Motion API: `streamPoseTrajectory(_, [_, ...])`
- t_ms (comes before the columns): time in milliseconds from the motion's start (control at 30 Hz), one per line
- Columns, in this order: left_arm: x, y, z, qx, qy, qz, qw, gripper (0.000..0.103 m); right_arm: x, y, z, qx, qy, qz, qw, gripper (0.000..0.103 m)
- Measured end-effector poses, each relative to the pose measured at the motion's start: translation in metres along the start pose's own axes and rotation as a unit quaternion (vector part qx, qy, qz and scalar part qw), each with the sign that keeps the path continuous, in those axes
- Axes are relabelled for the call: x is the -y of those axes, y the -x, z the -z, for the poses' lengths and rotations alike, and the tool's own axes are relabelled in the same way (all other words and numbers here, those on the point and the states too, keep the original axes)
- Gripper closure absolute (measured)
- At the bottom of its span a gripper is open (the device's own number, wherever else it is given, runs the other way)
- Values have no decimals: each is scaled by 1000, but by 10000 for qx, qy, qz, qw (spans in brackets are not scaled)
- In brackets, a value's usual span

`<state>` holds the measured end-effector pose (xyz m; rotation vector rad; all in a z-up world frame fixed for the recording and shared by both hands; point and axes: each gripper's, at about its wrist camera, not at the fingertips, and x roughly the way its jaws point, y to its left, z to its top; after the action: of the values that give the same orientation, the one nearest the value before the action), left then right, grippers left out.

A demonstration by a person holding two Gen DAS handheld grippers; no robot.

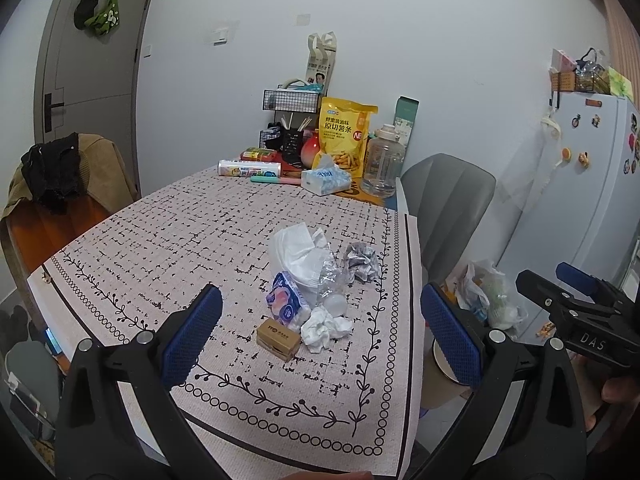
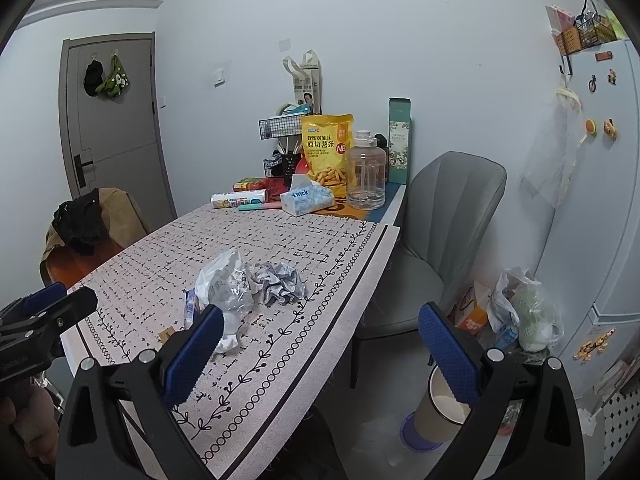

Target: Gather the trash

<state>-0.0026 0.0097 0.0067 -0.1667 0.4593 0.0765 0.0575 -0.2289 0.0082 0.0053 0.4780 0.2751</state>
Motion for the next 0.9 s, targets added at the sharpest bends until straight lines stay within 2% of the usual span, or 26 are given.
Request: streamPoseTrajectory(900, [1, -1, 6, -63, 18, 22, 10000, 5, 4, -4, 6, -36, -88, -89, 9999, 7])
